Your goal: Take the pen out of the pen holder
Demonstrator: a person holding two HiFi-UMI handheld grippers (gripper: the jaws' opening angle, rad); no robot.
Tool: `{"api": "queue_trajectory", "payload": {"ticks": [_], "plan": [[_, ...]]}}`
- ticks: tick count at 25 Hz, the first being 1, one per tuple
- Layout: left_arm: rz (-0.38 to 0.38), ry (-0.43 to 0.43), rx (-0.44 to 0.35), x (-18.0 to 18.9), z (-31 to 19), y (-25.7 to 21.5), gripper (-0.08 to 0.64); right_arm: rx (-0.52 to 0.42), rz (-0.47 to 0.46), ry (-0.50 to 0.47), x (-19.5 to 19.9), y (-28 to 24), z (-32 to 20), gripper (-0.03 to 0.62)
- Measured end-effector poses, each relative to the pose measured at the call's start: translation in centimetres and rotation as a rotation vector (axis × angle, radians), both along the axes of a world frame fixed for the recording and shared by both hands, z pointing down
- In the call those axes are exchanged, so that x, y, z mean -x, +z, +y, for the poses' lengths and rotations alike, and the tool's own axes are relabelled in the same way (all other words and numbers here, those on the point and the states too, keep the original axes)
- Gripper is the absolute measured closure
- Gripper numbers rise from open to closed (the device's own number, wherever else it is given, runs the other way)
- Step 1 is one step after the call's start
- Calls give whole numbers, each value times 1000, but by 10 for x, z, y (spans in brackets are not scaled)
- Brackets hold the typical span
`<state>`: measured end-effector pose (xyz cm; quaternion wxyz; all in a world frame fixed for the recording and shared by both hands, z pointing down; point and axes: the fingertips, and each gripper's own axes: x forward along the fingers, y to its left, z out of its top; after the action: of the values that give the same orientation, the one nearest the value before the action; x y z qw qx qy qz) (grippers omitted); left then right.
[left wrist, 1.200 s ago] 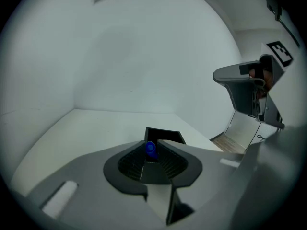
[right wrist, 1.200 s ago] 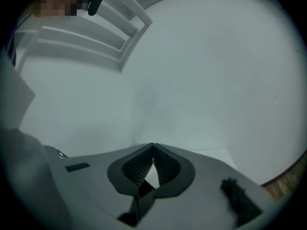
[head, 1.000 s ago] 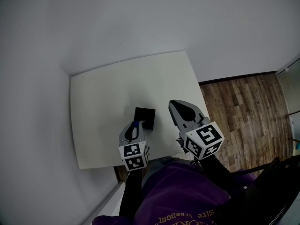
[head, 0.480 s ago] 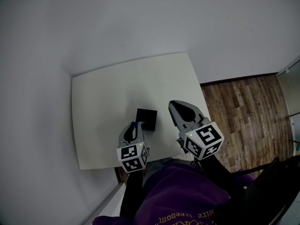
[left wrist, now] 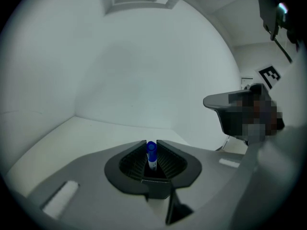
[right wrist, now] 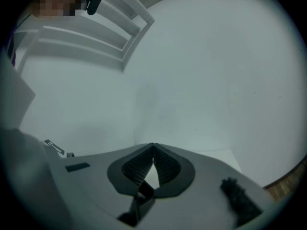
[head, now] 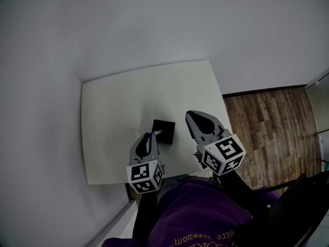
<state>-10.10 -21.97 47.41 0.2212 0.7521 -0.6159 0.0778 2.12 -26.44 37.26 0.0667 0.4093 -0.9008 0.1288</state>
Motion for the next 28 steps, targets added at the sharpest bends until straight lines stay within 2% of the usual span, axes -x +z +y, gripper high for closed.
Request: {"api": "queue_trajectory", "payload": {"ticks": [10, 17, 28], "plan": [[25, -10, -54, 5, 3, -27, 489, -1, -3, -7, 5, -2, 0, 581], [82, -43, -100, 15, 4, -45, 489, 3, -4, -14, 9, -1, 2, 581], [125, -56, -146, 22, 9, -64, 489, 7, -3, -26, 15, -1, 5, 581]]}}
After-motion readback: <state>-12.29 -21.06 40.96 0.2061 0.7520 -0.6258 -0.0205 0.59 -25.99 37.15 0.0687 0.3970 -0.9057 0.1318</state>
